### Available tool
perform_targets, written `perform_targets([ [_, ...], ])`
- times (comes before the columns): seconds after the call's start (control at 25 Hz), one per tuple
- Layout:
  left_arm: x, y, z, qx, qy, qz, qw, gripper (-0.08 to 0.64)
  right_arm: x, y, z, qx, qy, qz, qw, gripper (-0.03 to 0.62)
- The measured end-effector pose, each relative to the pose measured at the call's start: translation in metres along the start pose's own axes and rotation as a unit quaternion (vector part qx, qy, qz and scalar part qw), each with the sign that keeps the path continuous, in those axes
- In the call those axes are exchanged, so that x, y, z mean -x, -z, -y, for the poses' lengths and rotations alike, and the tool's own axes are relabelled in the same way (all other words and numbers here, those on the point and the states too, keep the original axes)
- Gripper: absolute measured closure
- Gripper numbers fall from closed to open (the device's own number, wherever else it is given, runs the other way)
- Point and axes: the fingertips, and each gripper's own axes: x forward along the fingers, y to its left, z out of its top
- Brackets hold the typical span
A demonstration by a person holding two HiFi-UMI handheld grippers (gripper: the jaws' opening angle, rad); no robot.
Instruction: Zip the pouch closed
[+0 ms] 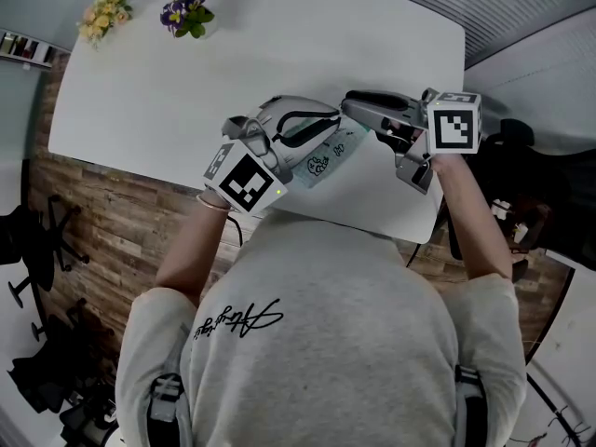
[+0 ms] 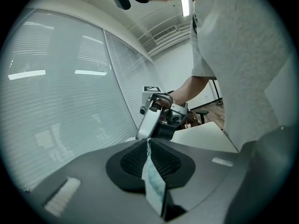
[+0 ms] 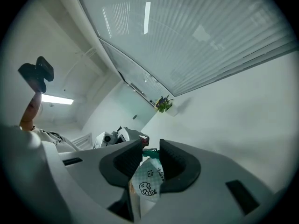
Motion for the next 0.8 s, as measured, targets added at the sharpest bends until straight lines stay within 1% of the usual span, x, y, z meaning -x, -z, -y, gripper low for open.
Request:
perform_targets([
  [0.2, 0.000, 0.001, 0.007, -0.015, 0.015, -0.009, 0.9997, 0.537, -0.002, -0.004, -0.002, -0.002, 0.003, 0.012, 1.000, 0.505],
  [0.36, 0.000, 0.004, 0.010, -0.023, 0.018, -0.017, 0.9994, 0.537, -0.002, -0.005, -0.007, 0.009, 0.002, 0.015, 1.000, 0.505],
  [0.44, -0.001, 0.006, 0.013, -0.033, 0.017, -0.025, 0.9990, 0.538, -0.001, -0.010, -0.013, 0.002, -0.016, 0.030, 0.999, 0.537],
  [0.52, -0.001, 0.006, 0.011, -0.037, 0.008, -0.028, 0.9989, 0.538, -0.001, -0.015, -0.015, -0.007, -0.025, 0.043, 0.999, 0.537],
  [0.68, 0.001, 0.006, 0.009, -0.035, -0.002, -0.027, 0.9990, 0.538, 0.000, -0.006, -0.006, -0.017, -0.017, 0.021, 1.000, 0.505],
  [0.8, 0.002, 0.005, 0.009, -0.039, -0.002, -0.026, 0.9989, 0.538, 0.000, 0.001, -0.004, -0.050, -0.032, 0.010, 0.998, 0.495],
])
